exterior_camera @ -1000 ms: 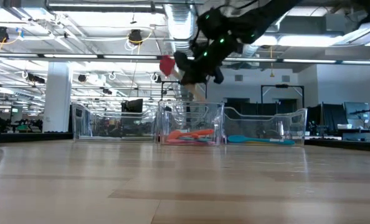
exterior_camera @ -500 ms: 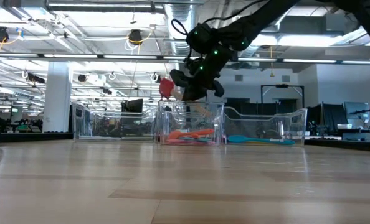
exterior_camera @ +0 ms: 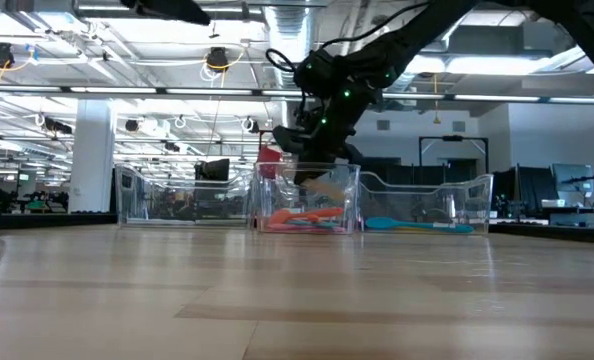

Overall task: Pick & Place Kitchen Items
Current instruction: Put the red spatula into the middle transparent bin, then return to Home Position

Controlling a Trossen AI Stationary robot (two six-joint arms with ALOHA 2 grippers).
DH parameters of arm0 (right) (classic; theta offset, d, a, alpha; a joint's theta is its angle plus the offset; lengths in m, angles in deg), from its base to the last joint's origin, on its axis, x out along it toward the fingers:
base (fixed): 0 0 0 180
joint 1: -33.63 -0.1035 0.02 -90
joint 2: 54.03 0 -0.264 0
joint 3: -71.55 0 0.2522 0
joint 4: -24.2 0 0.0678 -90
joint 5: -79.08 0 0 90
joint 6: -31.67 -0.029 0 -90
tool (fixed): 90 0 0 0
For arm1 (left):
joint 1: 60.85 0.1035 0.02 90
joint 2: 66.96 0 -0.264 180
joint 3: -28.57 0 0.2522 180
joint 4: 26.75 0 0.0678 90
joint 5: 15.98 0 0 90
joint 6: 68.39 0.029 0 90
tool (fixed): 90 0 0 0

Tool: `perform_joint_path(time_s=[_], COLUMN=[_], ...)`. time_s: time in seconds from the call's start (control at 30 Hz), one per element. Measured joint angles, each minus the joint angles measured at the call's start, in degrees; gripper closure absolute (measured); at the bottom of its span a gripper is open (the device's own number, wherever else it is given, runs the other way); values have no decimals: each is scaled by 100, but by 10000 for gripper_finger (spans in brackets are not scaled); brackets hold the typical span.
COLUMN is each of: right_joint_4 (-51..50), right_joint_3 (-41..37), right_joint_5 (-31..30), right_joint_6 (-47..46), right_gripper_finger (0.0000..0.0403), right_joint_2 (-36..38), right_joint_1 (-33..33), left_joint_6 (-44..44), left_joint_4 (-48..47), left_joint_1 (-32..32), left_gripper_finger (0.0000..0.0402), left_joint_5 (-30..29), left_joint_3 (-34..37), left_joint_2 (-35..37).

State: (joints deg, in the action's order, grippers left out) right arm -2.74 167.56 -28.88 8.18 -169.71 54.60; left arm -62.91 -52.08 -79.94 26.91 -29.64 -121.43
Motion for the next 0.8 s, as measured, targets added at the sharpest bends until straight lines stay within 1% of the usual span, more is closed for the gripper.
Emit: perform_joint_path(time_s=[0.13, 0.2, 0.33, 0.47, 0.53, 0.6, 0.7, 0.8], right_joint_4=[52, 23, -23, -376, -914, -1517, -2369, -3125], right_joint_3=[3, 3, 3, 167, 421, 774, 1307, 1862], right_joint_5=[296, 296, 297, 319, 333, 342, 337, 344], right_joint_6=[-15, -13, 21, 347, 563, 767, 1027, 1047], right_gripper_finger=[390, 370, 298, 225, 194, 172, 161, 177], right_joint_2=[2, 2, 9, 52, 55, 55, 57, 57], right_joint_1=[0, 4, 4, 4, 4, 4, -33, -116], left_joint_6=[-184, -193, -315, -322, -339, -348, -354, -352], left_joint_4=[7, 8, 26, 37, 51, 54, 70, 105], left_joint_1=[9, 11, 9, 9, 9, 9, 9, 9], left_gripper_finger=[398, 398, 398, 398, 398, 398, 398, 398], left_joint_5=[-320, -362, -377, -394, -394, -392, -392, -392], left_joint_3=[165, 216, 256, 260, 260, 260, 260, 262], left_joint_2=[0, -1, -1, -1, -1, -1, -1, -1])
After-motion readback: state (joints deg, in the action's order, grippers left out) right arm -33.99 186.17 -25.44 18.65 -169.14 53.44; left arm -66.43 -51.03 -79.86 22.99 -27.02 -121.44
